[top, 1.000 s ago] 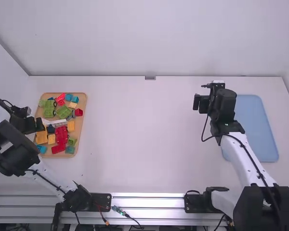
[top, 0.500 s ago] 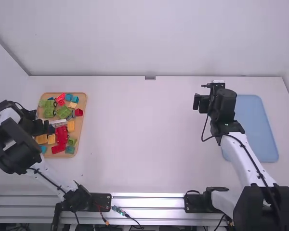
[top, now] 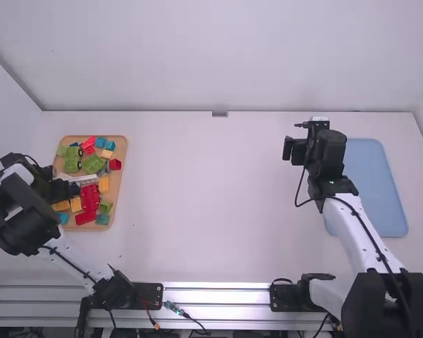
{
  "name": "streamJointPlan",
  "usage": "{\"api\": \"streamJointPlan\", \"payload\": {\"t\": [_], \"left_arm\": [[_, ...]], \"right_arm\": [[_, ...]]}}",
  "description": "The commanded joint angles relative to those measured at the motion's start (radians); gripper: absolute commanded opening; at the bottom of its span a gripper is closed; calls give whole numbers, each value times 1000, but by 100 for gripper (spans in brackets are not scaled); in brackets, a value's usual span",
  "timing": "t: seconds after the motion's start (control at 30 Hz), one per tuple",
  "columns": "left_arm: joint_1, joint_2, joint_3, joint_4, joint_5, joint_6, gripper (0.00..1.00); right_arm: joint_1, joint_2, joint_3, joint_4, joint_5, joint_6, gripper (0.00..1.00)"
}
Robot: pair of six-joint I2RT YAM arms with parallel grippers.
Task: Assemble lego blocks to make yellow taxi
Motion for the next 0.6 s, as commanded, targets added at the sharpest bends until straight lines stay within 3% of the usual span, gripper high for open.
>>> {"api": "streamJointPlan", "payload": {"t": [0.0, 0.33, 0.57], "left_arm": [[4, 8, -14, -6, -12, -18, 79], [4, 8, -14, 21, -11, -33, 76], [4, 15, -14, -1, -11, -10, 84]], "right_arm": [[-3, 3, 32, 3, 0, 3, 99], [-3, 3, 32, 3, 0, 3, 99], [-3, 3, 32, 3, 0, 3, 99]]}}
